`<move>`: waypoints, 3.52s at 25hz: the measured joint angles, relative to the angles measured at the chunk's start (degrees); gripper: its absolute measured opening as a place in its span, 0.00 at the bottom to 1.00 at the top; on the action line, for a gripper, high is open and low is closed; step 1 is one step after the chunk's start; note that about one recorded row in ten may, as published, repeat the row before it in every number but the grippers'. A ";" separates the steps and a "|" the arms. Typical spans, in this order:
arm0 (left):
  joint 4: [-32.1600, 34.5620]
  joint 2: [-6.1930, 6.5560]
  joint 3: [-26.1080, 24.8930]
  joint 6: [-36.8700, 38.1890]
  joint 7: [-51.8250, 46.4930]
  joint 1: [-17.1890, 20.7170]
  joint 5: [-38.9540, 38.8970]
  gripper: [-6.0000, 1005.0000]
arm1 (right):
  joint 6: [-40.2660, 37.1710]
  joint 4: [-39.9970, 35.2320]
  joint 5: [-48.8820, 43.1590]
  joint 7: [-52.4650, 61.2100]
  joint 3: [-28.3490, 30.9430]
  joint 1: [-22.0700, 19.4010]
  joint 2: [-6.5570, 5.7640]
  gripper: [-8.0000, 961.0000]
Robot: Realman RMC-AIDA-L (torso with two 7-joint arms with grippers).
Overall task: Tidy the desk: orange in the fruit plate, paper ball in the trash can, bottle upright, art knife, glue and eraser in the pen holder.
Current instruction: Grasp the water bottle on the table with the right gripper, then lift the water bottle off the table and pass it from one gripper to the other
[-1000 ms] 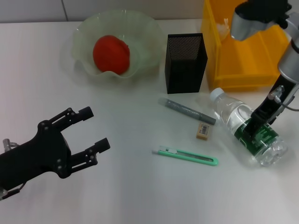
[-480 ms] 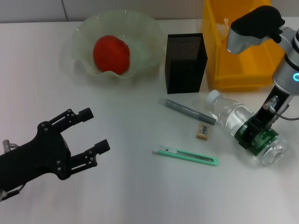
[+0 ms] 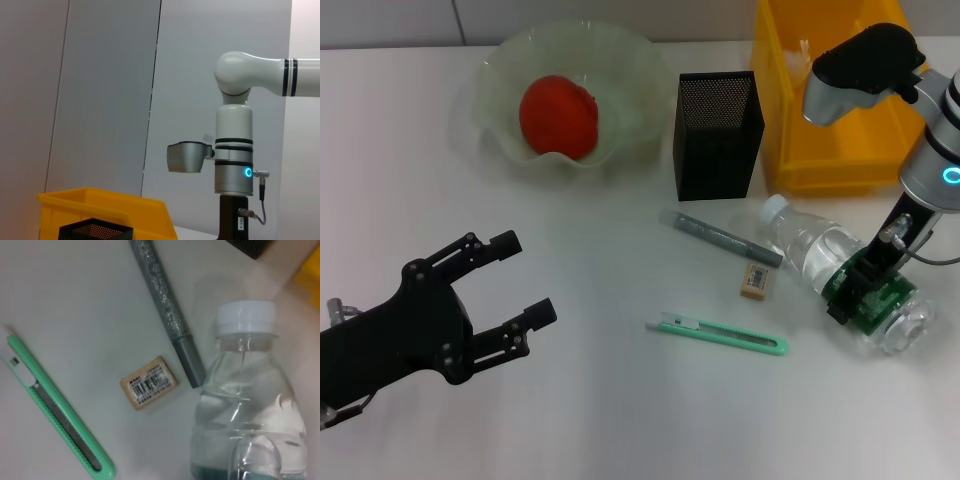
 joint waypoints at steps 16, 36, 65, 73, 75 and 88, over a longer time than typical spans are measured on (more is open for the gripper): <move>-0.03 -0.03 0.00 -0.24 0.00 -0.20 -0.12 0.81 | 1.61 1.25 0.89 -1.39 -0.51 0.02 0.00 0.85; 0.10 -0.11 0.00 -0.46 0.00 -0.28 -0.36 0.81 | 1.61 1.15 0.96 -1.93 -0.67 0.03 0.00 0.82; 0.10 -0.11 0.00 -0.61 -0.44 -0.37 -0.28 0.81 | 1.19 0.69 1.31 -2.26 -0.66 -0.05 0.00 0.79; 0.10 -0.11 0.00 -0.63 -0.44 -0.37 -0.26 0.81 | 1.05 -1.10 2.01 -3.51 -0.66 -1.08 0.00 0.79; 0.10 -0.11 0.00 -0.63 -0.44 -0.36 -0.26 0.81 | 0.62 -3.56 3.37 -4.34 -0.66 -2.44 0.00 0.79; 0.10 -0.12 -0.09 -0.33 -0.48 -0.57 -0.35 0.81 | -2.19 -16.45 11.32 -9.57 -0.56 -10.16 -0.27 0.79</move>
